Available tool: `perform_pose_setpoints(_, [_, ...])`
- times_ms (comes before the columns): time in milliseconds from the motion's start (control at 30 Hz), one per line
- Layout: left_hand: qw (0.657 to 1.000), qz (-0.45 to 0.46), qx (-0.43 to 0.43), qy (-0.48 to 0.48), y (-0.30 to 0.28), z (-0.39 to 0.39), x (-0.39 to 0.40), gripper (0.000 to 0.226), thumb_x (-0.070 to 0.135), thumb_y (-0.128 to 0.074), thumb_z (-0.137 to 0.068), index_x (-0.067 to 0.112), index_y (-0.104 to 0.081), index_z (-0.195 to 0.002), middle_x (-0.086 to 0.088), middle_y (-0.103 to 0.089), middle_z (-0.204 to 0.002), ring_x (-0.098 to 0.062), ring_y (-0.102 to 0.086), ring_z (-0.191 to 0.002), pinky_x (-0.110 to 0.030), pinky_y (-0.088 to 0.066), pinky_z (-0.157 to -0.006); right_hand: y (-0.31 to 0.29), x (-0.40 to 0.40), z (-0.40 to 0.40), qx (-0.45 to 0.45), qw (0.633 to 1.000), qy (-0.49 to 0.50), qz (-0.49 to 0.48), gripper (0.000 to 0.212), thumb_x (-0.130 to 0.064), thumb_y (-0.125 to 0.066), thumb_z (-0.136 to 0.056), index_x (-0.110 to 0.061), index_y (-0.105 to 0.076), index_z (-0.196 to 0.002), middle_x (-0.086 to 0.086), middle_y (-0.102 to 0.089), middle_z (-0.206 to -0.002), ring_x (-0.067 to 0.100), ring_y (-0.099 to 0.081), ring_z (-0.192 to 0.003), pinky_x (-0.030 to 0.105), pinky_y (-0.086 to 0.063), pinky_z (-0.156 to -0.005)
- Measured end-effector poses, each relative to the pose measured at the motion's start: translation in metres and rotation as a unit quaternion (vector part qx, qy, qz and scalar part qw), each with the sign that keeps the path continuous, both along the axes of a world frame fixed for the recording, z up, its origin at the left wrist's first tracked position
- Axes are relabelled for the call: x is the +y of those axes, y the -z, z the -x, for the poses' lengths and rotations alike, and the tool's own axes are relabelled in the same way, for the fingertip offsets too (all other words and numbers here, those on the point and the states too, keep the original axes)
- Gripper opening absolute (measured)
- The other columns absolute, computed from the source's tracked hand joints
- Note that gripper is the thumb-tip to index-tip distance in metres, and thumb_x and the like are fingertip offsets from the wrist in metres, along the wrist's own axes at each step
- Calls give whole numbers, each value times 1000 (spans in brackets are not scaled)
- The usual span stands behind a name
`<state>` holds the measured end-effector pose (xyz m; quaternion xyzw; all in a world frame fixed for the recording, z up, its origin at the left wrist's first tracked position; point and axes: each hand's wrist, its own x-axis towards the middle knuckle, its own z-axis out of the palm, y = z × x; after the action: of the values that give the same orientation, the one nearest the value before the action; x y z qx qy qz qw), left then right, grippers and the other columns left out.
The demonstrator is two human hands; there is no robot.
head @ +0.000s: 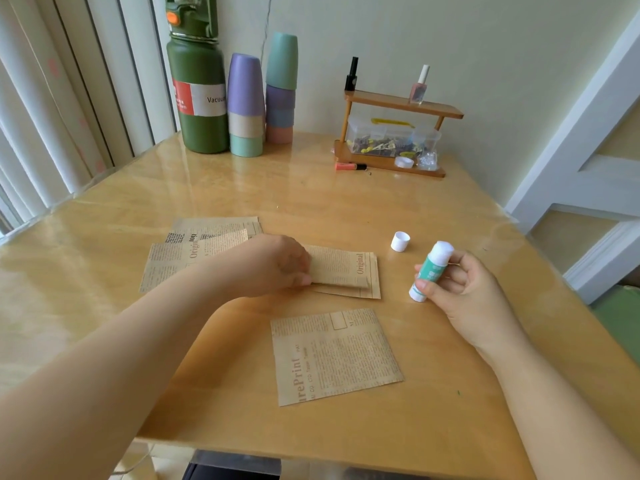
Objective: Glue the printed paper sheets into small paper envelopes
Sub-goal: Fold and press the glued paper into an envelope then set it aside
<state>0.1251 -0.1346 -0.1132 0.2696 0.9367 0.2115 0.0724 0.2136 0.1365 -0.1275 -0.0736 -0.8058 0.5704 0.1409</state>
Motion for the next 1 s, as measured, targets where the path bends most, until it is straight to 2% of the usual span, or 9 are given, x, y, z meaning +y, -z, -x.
perform_pose_setpoints(167, [994, -43, 103, -11, -2, -9, 3, 20, 24, -49, -95, 14, -64, -103, 7, -63, -92, -16, -56, -81, -21, -36, -67, 4, 1, 0, 1, 1000, 4, -31, 33, -11, -73, -80, -22, -57, -107, -6, -73, -95, 6, -69, -88, 28, -50, -87])
perform_pose_setpoints(333, [978, -126, 144, -79, -2, -11, 6, 8, 15, -55, -85, 13, -62, -87, 3, -63, -83, -18, -61, -86, -27, -46, -71, 4, 7, -2, -14, 998, 23, -60, 43, -18, -80, -73, -35, -55, -103, -11, -66, -110, 4, -61, -107, 29, -45, -96])
perform_pose_setpoints(467, [961, -172, 183, -120, -10, -14, 2, 9, 8, -57, -81, 10, -61, -89, -1, -63, -82, -21, -59, -79, -27, -44, -67, -6, 5, -13, 12, 975, 135, -176, 48, -18, -81, -68, -26, -50, -104, -7, -54, -112, 8, -52, -102, 22, -36, -83])
perform_pose_setpoints(567, [950, -217, 197, -110, -22, -22, -6, 13, 3, -56, -85, 13, -61, -91, 2, -64, -85, -16, -58, -79, -7, -38, -63, -19, -7, -36, 119, 946, 190, -234, 39, -17, -77, -72, -19, -49, -99, -2, -50, -102, 7, -45, -88, 8, -32, -72])
perform_pose_setpoints(633, [944, -259, 183, -93, -33, -35, -12, 17, 4, -58, -87, 21, -59, -88, 11, -62, -83, -11, -58, -81, -8, -41, -68, -29, -20, -51, 162, 951, 143, -222, 41, -36, -74, -69, -24, -49, -99, -7, -53, -99, 2, -47, -86, 4, -36, -75])
perform_pose_setpoints(700, [940, -292, 160, -73, -44, -50, -16, 24, 8, -62, -87, 31, -58, -83, 14, -63, -82, -10, -59, -82, -18, -46, -75, -36, -34, -60, 141, 970, 57, -188, 50, -55, -67, -63, -39, -49, -107, -18, -55, -110, 0, -52, -101, 10, -40, -82])
perform_pose_setpoints(833, [950, -304, 64, -32, -55, -78, -19, 25, 17, -65, -85, 41, -60, -89, 14, -65, -80, -3, -61, -80, -17, -49, -77, -41, -61, -60, 57, 987, -55, -139, 66, -66, -68, -65, -52, -38, -122, -29, -51, -123, -7, -48, -116, 20, -41, -91])
perform_pose_setpoints(900, [954, -300, 10, -6, -51, -87, -20, 25, 17, -64, -85, 41, -61, -94, 15, -66, -82, -2, -62, -78, -16, -49, -75, -41, -67, -58, 27, 994, -75, -79, 54, -56, -69, -66, -40, -53, -115, -21, -63, -113, -3, -57, -107, 24, -45, -91])
perform_pose_setpoints(1000, [950, -310, -30, -24, -34, -93, -24, 24, 18, -65, -85, 37, -61, -100, 16, -66, -83, -3, -62, -79, -20, -50, -76, -37, -74, -61, -5, 994, -106, -41, 24, -43, -64, -72, -22, -67, -84, -6, -71, -76, 3, -63, -65, 25, -47, -68])
